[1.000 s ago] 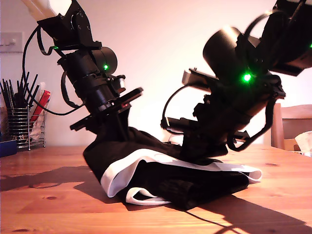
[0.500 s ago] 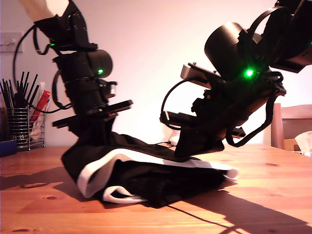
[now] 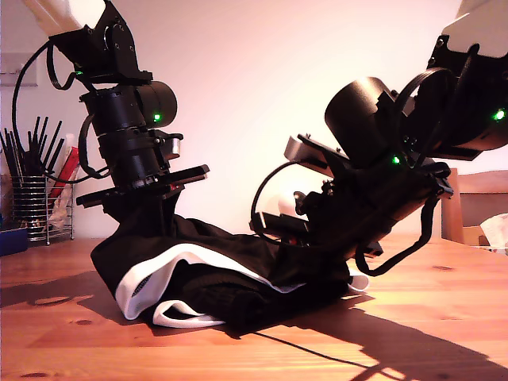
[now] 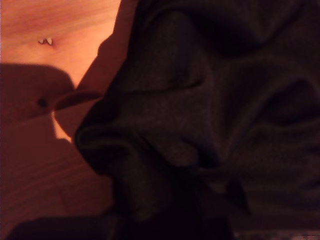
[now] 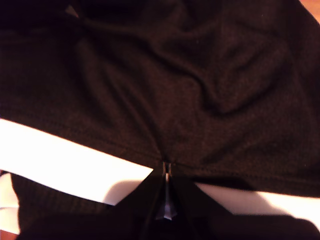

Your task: Fold the shorts in front of you. After folding it, place it to the left side.

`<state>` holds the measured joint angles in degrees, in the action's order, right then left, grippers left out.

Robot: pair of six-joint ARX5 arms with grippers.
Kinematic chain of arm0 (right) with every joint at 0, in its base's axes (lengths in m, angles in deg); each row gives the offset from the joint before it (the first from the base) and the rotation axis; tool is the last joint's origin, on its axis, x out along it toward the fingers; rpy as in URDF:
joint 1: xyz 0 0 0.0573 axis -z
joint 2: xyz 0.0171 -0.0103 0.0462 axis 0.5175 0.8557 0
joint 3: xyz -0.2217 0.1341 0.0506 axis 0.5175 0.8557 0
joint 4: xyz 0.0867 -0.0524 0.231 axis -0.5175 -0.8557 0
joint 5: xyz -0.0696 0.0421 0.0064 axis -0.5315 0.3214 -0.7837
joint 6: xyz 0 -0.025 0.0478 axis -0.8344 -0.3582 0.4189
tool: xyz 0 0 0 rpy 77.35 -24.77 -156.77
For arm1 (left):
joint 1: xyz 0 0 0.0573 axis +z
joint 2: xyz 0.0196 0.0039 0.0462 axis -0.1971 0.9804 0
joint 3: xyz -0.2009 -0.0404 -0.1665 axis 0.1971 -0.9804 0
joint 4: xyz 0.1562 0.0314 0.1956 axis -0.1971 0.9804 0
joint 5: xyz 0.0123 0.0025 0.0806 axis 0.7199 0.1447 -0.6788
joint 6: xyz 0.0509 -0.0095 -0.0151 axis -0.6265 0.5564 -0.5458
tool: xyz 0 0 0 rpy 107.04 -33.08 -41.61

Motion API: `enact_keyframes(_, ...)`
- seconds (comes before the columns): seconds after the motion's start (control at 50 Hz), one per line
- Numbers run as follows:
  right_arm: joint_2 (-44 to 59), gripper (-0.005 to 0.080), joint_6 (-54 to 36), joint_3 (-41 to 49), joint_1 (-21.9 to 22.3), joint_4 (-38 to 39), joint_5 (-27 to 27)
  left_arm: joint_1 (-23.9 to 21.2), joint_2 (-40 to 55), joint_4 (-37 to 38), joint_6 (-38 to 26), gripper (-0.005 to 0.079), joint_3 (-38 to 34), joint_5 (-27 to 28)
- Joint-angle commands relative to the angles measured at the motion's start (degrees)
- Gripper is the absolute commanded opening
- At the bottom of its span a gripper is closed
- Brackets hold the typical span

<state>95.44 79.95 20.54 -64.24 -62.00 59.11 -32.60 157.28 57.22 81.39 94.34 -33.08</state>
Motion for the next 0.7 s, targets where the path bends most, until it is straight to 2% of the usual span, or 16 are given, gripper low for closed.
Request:
enact_keyframes(0.0, 2.4, -0.0012, 0.2, 0.3, -0.2, 0.1, 1.9, -0.4, -2.4, -0.4, -0.3, -0.0019, -1.0, 0.0)
enact_keyframes(0.26, 2.4, -0.0012, 0.2, 0.3, 0.3, -0.5, 7.6, -3.3, -8.0, -1.1, -8.3, -0.0019, -1.0, -1.2)
enact_keyframes(0.48, 2.4, -0.0012, 3.2, 0.2, 3.1, -1.3, 11.0, -7.5, -8.8, -0.2, -12.3, -0.0019, -1.0, -1.7)
enact_keyframes(0.68, 2.4, -0.0012, 4.6, 0.2, 6.7, -2.1, 14.1, -11.7, -8.8, 1.1, -15.3, -0.0019, -1.4, -8.7)
